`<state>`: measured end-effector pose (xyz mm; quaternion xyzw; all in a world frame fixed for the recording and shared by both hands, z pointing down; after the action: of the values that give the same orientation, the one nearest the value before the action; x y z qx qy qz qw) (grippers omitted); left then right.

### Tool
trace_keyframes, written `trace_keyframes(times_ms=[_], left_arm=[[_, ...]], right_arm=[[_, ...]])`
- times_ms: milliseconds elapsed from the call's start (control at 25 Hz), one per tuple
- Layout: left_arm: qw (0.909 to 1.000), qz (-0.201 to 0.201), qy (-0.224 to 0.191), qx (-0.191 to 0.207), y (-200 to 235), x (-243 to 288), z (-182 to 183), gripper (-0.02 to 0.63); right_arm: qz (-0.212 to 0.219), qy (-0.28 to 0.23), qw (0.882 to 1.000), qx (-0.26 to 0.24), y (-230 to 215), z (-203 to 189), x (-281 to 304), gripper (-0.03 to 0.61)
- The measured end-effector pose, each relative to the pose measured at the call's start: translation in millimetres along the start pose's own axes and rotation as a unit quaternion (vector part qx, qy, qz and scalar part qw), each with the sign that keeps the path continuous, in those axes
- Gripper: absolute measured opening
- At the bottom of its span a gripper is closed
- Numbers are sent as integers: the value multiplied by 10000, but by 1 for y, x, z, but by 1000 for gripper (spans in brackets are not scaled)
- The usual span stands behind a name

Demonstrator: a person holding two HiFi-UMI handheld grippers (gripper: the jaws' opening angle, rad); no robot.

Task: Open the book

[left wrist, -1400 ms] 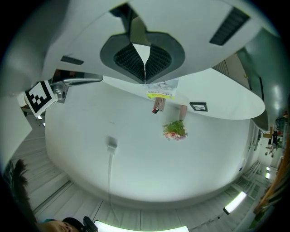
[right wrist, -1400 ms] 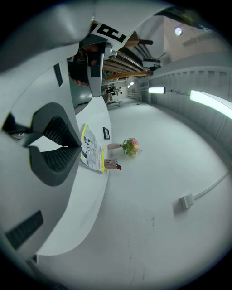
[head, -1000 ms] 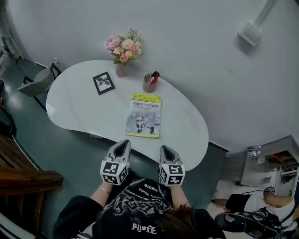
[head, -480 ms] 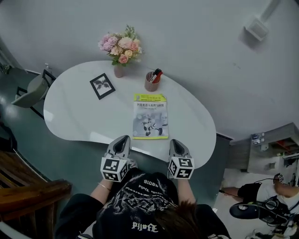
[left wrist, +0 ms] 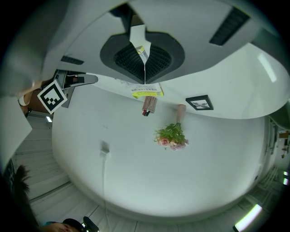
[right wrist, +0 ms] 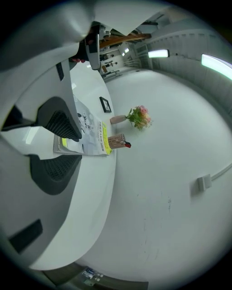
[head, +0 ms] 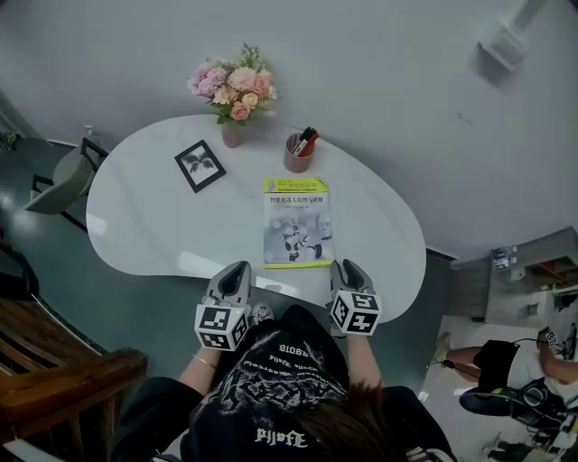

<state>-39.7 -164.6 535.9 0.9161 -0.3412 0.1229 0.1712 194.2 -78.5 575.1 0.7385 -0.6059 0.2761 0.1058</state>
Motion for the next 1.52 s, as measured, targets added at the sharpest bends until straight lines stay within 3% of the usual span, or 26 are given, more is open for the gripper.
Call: trace_keyframes(times_ms=[120, 600, 920, 1160, 1520], left_arm=[[9999, 124, 6, -92, 2, 1, -1, 25], [9979, 443, 71, -467, -8, 5, -2, 25], [9953, 644, -31, -724, -1, 3, -4, 25], [9945, 737, -113, -741, 4, 2, -2, 25], [9952, 643, -91, -733, 2, 1, -3, 25]], right_arm=[[12, 126, 9999, 105, -1, 0, 10, 167], [-66, 1116, 9937, -106, 0, -12, 34, 130], [-9, 1312, 9913, -131, 0, -14, 42, 107], [-202, 1505, 9883, -162, -4, -18, 45, 69], [-436, 1319, 9899, -288, 0, -10, 40, 35]])
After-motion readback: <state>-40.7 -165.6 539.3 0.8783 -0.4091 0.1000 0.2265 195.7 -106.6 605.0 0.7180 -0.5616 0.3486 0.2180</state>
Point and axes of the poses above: the fingertips, and each gripper's own axes: x forward along the fingers, y to its left, z out of its top, the point moved 3 cm from there along -x, backward along the fingers
